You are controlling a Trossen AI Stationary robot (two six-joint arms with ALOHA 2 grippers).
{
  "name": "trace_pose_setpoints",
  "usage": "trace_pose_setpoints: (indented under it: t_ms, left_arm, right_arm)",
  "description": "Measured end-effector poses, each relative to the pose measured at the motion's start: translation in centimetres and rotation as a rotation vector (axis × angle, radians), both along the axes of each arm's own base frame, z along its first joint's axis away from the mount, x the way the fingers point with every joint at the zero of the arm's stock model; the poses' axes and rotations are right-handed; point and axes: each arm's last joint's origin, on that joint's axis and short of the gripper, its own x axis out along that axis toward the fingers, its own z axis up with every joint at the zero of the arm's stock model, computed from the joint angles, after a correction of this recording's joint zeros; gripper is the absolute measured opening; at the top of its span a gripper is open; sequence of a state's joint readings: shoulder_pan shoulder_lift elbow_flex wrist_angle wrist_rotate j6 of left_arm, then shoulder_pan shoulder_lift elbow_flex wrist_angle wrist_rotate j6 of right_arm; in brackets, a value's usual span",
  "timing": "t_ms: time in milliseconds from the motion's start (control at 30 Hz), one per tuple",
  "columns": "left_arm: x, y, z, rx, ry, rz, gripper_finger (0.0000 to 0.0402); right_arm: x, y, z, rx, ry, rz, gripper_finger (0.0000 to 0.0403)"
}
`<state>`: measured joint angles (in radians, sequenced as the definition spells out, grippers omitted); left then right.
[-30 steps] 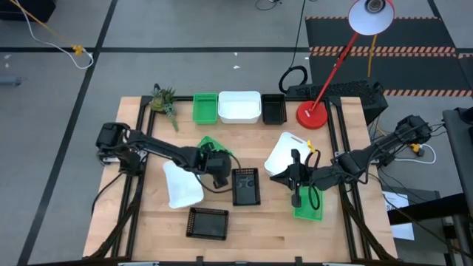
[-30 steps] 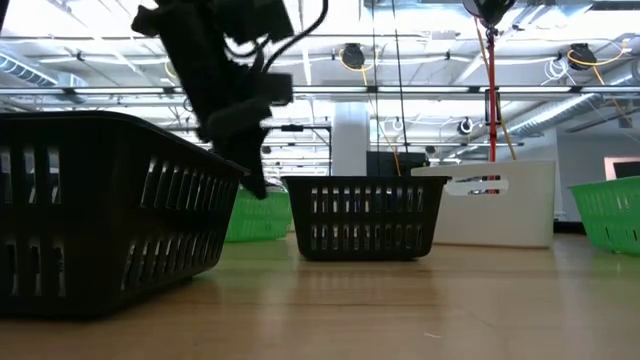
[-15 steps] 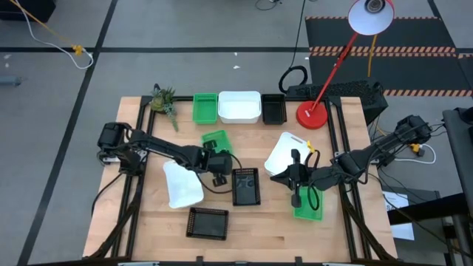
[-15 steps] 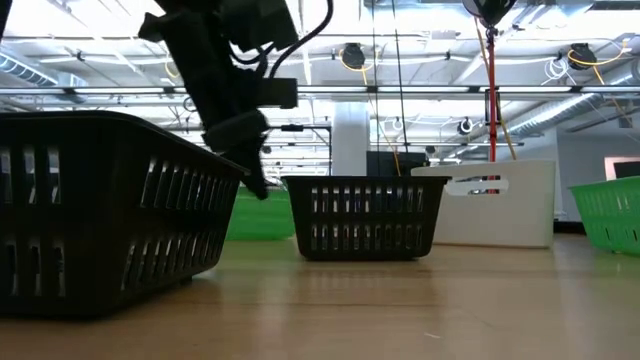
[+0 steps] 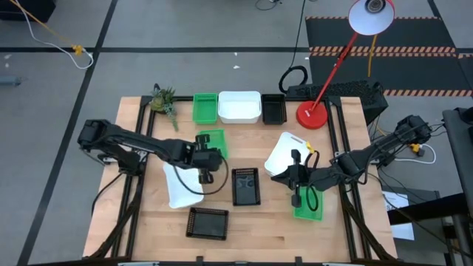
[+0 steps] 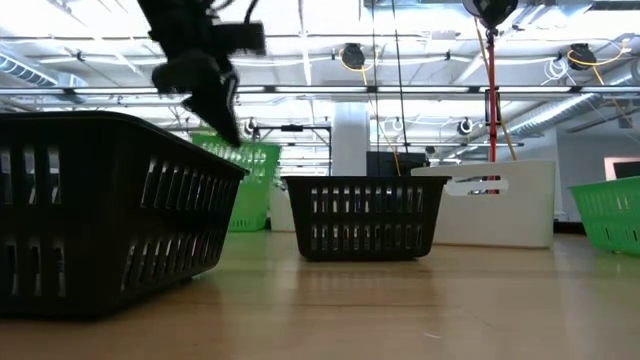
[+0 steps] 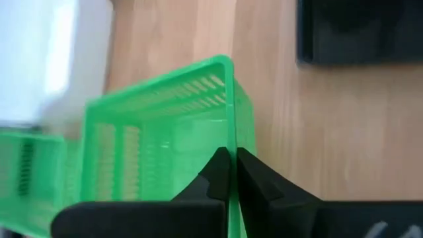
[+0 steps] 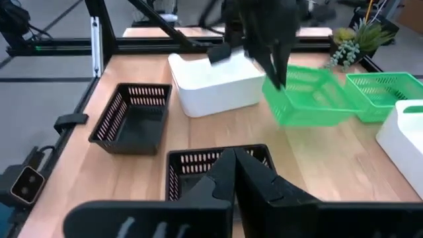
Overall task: Stack baskets by color
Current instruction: Stack the middle green bin on the top green bin
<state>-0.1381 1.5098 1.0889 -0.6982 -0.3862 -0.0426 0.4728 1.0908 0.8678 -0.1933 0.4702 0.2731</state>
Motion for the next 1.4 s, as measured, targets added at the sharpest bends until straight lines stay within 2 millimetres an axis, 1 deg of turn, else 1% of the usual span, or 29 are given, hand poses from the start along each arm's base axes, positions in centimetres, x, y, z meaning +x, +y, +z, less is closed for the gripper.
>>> trace_pose_setpoints:
  t_ms: [67,133,300,433,567,633,700,800,867,933,1033,1100,1400]
  left_arm:
    - [-1.1,-0.1,1.2,0.018,0.004,-0.039,0.0008]
    - [-1.8,-0.2,2.6,0.052,-0.042,-0.084,0.0007]
    - [-4.2,0.3,5.3,0.216,-0.062,-0.151,0.0007]
    - [-5.3,1.3,6.6,0.300,-0.066,-0.185,0.0008]
    - [-5.8,2.6,6.8,0.367,-0.003,-0.221,0.0008]
    - [-6.0,3.6,6.7,0.370,0.027,-0.199,0.0006]
    - [-5.8,4.5,6.6,0.382,0.022,-0.172,0.0007]
    - [-6.1,5.8,5.7,0.392,0.069,-0.157,0.0008]
    - [-5.8,6.6,5.3,0.397,0.033,-0.162,0.0006]
    - [-6.1,7.5,4.6,0.387,0.036,-0.162,0.0006]
    - [-5.9,8.7,3.7,0.400,-0.003,-0.158,0.0009]
    - [-6.1,9.4,2.9,0.404,0.014,-0.155,0.0007]
    - [-6.8,12.9,1.0,0.408,-0.065,-0.137,0.0009]
  right_arm:
    - [0.0,0.0,-0.1,-0.001,0.003,0.000,0.0000]
    - [0.0,0.0,-0.1,-0.003,0.006,0.001,0.0000]
    - [0.0,0.0,-0.1,-0.002,0.003,0.001,0.0000]
    - [0.0,0.0,0.0,-0.002,0.002,0.000,0.0000]
    - [0.0,0.0,0.0,0.001,-0.001,-0.001,0.0000]
    - [0.0,0.0,0.0,0.004,-0.004,-0.001,0.0000]
    - [0.0,0.0,0.0,0.004,-0.005,-0.001,0.0000]
    - [0.0,0.0,0.0,0.006,-0.008,-0.001,0.0000]
    - [0.0,0.0,0.0,0.006,-0.008,0.000,0.0000]
    - [0.0,0.0,0.0,0.006,-0.008,-0.001,0.0000]
    - [0.0,0.0,0.0,0.006,-0.007,-0.001,0.0000]
    - [0.0,0.0,0.1,0.006,-0.008,-0.001,0.0000]
    - [0.0,0.0,0.1,0.006,-0.008,-0.001,0.0000]
